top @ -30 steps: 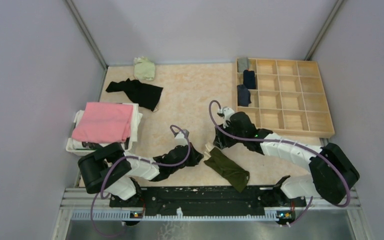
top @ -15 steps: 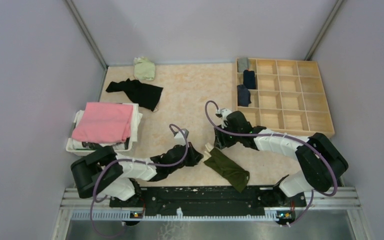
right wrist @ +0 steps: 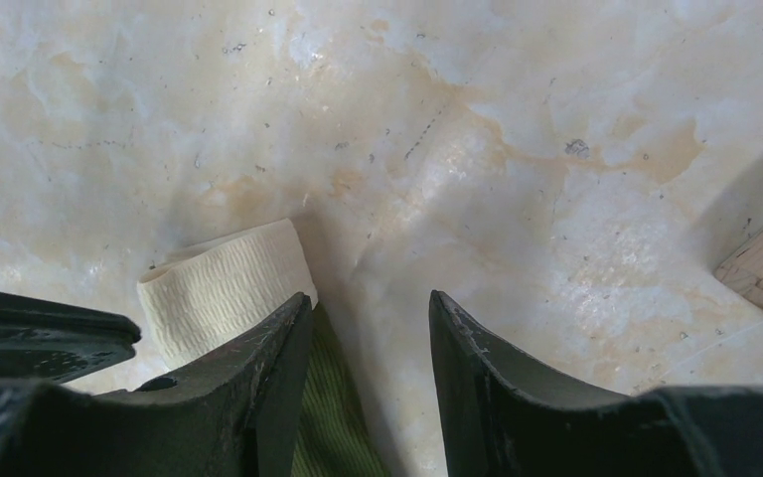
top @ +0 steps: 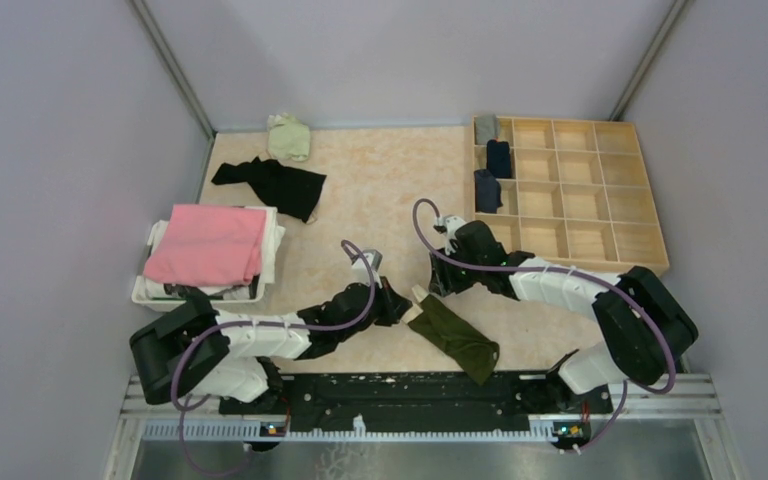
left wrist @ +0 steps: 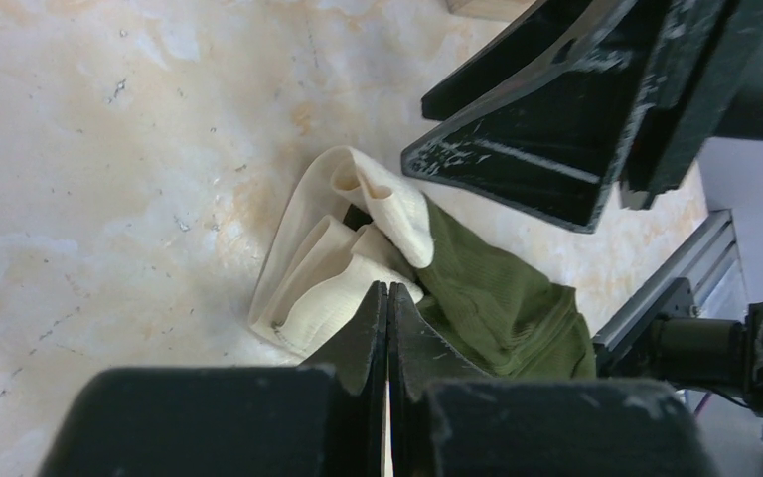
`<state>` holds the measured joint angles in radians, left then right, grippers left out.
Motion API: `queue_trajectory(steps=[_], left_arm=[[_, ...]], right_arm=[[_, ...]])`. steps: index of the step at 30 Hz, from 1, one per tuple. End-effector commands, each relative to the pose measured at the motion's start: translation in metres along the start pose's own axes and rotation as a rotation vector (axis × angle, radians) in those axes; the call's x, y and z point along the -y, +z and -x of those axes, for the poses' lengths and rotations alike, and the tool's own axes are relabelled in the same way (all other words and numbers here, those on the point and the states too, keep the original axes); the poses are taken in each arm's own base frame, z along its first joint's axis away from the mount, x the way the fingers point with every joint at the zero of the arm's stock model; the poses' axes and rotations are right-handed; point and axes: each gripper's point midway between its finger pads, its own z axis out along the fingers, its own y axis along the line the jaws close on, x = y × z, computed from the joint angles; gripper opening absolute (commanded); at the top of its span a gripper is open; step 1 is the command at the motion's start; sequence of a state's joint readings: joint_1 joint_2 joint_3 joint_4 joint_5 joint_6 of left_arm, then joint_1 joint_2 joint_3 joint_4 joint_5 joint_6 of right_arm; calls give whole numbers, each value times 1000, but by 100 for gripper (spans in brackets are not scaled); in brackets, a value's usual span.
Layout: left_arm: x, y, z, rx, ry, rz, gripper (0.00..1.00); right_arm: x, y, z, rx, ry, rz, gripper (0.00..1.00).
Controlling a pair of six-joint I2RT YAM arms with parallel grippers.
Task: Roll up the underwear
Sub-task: Fold the underwear at the center of the board.
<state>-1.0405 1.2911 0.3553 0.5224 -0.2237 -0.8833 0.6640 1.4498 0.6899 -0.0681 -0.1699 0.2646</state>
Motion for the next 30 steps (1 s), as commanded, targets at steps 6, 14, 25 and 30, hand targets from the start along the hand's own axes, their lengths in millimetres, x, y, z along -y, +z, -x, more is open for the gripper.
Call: queue_trajectory(steps=[6,14,25,30], left_arm=[[7,10,-7,-11,20,-58,0],[6,22,-10,-24,30,-61,0],[-15,33,-18,-47,12,-25,0],[-23,34,-21,-57,7,-7,0]], right_arm=[[-6,-11,31,93,1,28,47],[-8,-9,28,81,0,42,48],[-19,-5,24,55,-19,117,54],[-25,0,17,22,-33,166,57]])
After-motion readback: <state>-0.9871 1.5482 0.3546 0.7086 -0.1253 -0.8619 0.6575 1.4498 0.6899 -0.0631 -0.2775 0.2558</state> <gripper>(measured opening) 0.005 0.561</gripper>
